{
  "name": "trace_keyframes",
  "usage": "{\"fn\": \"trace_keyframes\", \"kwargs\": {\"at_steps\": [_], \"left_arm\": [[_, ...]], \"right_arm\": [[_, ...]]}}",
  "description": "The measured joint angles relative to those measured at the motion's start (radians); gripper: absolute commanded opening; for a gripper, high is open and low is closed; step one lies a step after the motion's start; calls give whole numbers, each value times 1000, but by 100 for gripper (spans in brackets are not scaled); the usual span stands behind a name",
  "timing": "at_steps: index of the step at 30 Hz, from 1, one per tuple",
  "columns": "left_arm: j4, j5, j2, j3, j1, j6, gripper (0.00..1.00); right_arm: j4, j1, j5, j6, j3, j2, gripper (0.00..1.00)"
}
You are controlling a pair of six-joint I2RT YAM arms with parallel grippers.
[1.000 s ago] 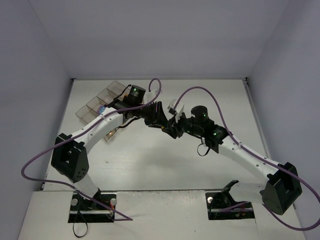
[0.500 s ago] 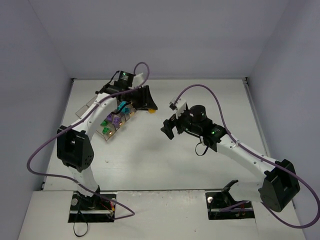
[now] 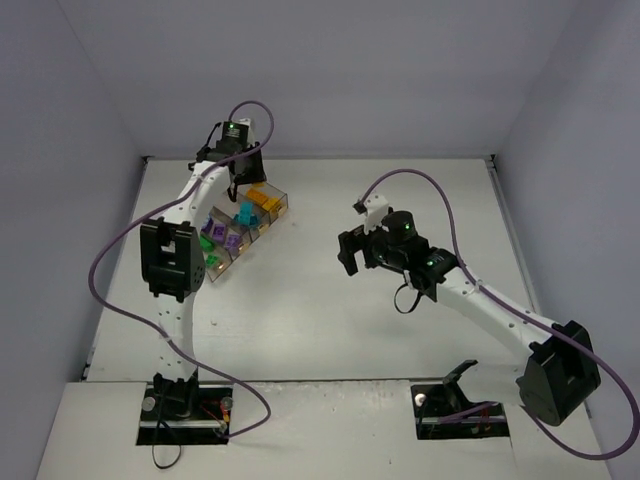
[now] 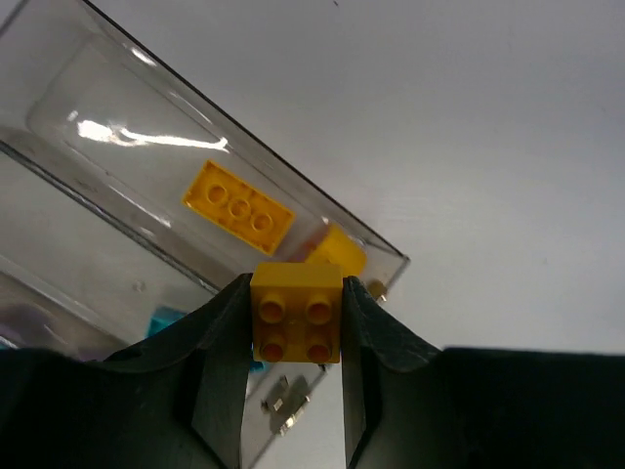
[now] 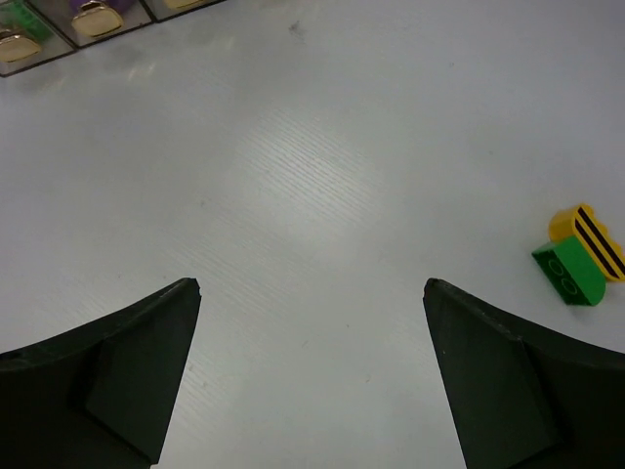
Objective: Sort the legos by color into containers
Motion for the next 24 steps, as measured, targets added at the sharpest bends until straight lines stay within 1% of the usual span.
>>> {"fn": "trace_keyframes", "kwargs": {"at_steps": [3,4,5,7,8,10,11,13,15,19,21,24], "left_arm": [[6,-45,89,82,11,21,19],[7,-57,113,102,14,25,22],[8,-66,134,117,18,29,29],[9,-79,164,129,23,33,36],[8,-81,176,132,25,35,43],[5,-84,200,144,27,37,48],[6,-83,209,152,29,39,55],[6,-84,221,163,31,44,60],[6,-83,220,165,31,47,63],[7,-74,209,166,31,48,64],[8,-57,180,142,31,43,64],[6,-17,95,68,31,25,64]], "right_arm": [[-32,-7,43,40,2,-10,94],[-43,-10,59,56,3,-14,93],[-53,-14,77,76,5,-20,93],[-69,-26,118,114,9,-30,92],[-77,-35,135,137,12,-33,91],[-100,-60,171,188,21,-35,86],[-110,-74,187,214,24,-35,86],[-140,-101,212,264,31,-33,83],[-174,-134,242,319,44,-18,83],[-238,-169,319,412,95,63,86],[-262,-179,357,452,121,118,86],[-293,-194,396,502,148,199,85]]}}
